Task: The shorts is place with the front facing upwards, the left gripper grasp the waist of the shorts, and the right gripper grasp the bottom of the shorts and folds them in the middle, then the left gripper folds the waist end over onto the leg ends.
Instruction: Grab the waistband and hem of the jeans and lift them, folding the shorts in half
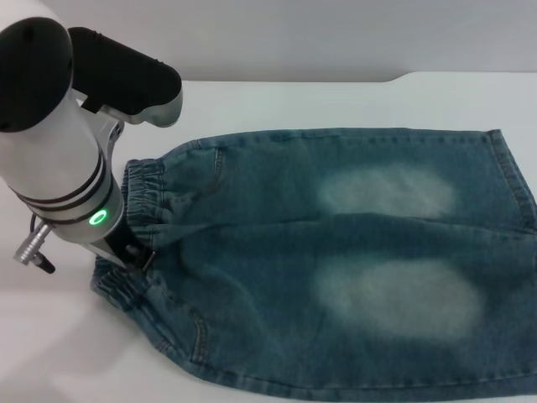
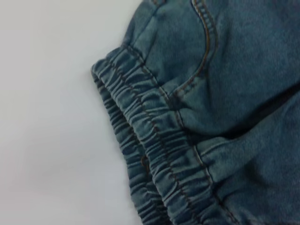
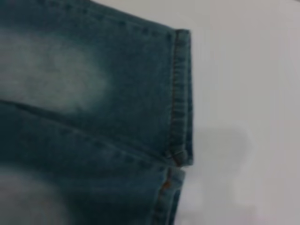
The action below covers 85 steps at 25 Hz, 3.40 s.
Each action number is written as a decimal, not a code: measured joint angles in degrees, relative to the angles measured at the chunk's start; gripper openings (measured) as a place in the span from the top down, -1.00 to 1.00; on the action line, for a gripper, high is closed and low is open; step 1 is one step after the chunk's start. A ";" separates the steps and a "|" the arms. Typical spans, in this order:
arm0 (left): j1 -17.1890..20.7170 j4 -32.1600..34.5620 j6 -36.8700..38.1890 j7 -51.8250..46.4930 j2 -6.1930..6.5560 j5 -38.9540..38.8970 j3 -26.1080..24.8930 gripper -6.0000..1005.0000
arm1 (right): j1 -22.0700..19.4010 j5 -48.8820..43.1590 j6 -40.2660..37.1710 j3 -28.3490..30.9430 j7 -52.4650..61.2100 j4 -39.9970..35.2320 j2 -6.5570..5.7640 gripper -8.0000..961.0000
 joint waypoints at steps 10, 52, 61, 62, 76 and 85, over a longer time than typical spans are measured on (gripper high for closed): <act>-0.04 0.04 0.63 0.64 0.15 0.00 -0.10 0.96 | -0.93 5.44 -3.44 -0.03 0.00 1.41 0.74 -0.42; -0.49 -0.10 0.72 1.74 -0.02 0.00 0.34 0.96 | -6.42 5.32 0.02 -4.57 0.09 -4.02 3.64 -0.40; -0.91 -0.10 0.92 1.86 -0.09 0.00 0.34 0.96 | -5.80 5.19 0.39 -6.26 0.08 -4.78 2.99 -0.33; -0.93 -0.09 0.96 1.87 -0.09 0.00 0.34 0.96 | -5.79 5.09 0.54 -6.58 0.08 -4.94 2.91 -0.27; -0.78 -0.09 1.03 1.86 -0.10 0.00 0.34 0.96 | -5.37 5.10 1.85 -8.85 0.07 -4.42 1.86 0.70; -0.81 0.06 0.89 2.19 -0.08 0.00 0.29 0.96 | -5.61 1.32 1.24 -8.84 0.09 -4.47 3.30 0.94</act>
